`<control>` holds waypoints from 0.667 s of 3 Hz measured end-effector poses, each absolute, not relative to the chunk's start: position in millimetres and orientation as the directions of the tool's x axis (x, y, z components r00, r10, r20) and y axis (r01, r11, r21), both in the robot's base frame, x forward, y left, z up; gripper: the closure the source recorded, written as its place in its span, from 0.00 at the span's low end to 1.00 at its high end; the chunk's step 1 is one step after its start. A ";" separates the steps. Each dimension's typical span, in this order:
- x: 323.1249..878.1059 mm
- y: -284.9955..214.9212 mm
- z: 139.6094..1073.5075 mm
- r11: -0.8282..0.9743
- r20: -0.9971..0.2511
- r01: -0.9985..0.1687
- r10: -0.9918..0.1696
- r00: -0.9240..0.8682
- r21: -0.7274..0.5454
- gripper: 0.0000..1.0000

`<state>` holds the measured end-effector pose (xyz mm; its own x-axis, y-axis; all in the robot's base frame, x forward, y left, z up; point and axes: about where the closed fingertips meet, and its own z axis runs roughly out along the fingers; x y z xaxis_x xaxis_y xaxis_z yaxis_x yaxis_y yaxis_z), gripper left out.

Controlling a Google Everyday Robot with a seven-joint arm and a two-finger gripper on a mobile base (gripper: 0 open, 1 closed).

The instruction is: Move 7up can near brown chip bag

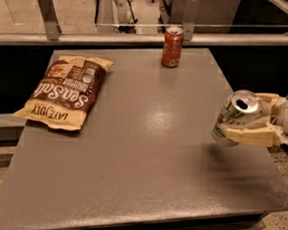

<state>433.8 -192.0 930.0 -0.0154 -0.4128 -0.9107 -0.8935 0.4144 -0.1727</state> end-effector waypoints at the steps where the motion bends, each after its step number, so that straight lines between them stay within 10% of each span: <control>1: 460.6 -166.9 932.1 0.392 -0.920 -0.901 -0.390 0.019 -0.185 1.00; 2: 489.9 -132.4 935.6 0.364 -0.937 -0.913 -0.345 0.052 -0.185 1.00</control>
Offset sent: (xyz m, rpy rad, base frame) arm 0.0955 0.1004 0.0087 0.1386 -0.0683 0.1146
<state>489.9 -132.4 935.6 0.0523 -0.3452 -0.9371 -0.9127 0.3642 -0.1851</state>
